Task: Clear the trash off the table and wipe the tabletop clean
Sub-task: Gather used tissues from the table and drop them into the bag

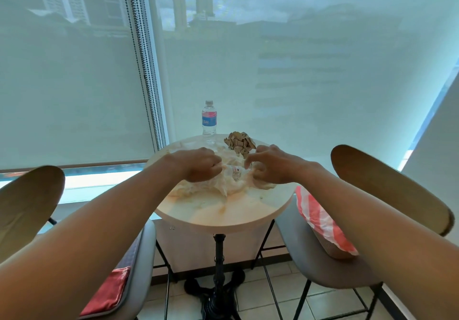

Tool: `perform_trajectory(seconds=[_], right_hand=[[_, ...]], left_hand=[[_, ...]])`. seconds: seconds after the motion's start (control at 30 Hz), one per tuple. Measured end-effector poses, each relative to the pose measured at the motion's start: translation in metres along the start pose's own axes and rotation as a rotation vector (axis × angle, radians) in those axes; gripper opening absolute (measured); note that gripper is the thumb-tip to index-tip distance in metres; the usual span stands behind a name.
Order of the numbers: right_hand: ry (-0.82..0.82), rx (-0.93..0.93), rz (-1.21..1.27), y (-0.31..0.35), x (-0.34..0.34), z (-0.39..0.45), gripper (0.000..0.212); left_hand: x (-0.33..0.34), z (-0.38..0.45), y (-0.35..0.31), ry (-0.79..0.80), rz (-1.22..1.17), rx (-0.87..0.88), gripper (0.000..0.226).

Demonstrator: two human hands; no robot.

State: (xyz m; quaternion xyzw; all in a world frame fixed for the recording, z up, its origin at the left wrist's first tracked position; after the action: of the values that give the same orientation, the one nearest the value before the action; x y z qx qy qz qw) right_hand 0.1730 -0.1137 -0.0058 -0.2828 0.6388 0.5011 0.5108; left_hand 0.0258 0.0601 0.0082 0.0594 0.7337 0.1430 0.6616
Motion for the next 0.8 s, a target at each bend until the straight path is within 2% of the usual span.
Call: perform_trajectory(seconds=[0.07,0.17,0.2,0.33,0.5,0.67,0.8], right_hand=[[-0.01,0.007,-0.028,0.002,0.0,-0.002,0.024],[-0.03,0.004,-0.048,0.004,0.001,-0.002,0.025],[-0.033,0.008,-0.046,0.005,0.001,-0.002,0.025],[-0.019,-0.004,-0.078,0.007,0.003,-0.002,0.025],[-0.011,-0.006,-0.104,0.011,0.005,-0.003,0.026],[-0.013,0.004,-0.102,0.012,0.002,-0.004,0.025],[-0.023,0.018,-0.086,0.008,-0.007,-0.006,0.025]], left_hand=[[0.003,-0.001,0.001,0.002,-0.008,-0.02,0.034],[0.01,-0.002,0.003,-0.013,0.025,-0.055,0.057],[0.012,-0.001,0.004,-0.029,0.032,-0.062,0.059],[0.019,0.003,0.006,-0.129,-0.044,-0.055,0.02],[0.016,0.001,0.005,-0.165,-0.069,-0.033,0.012],[0.01,-0.001,0.011,-0.178,-0.055,-0.076,0.031],[-0.003,0.004,0.008,-0.245,-0.011,-0.051,0.013]])
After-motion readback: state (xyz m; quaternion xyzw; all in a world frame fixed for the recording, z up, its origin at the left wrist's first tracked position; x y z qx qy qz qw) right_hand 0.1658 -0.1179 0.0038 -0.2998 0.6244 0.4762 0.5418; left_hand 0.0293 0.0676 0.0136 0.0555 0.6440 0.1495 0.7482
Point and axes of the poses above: each hand's wrist, its own z-axis towards the middle knuckle, its own x-axis out of the palm, y = z × x, the point moved 2 cm from there along z, towards the middle knuckle, and after that the axes turned 12 degrees about z, right-handed, at the moved point
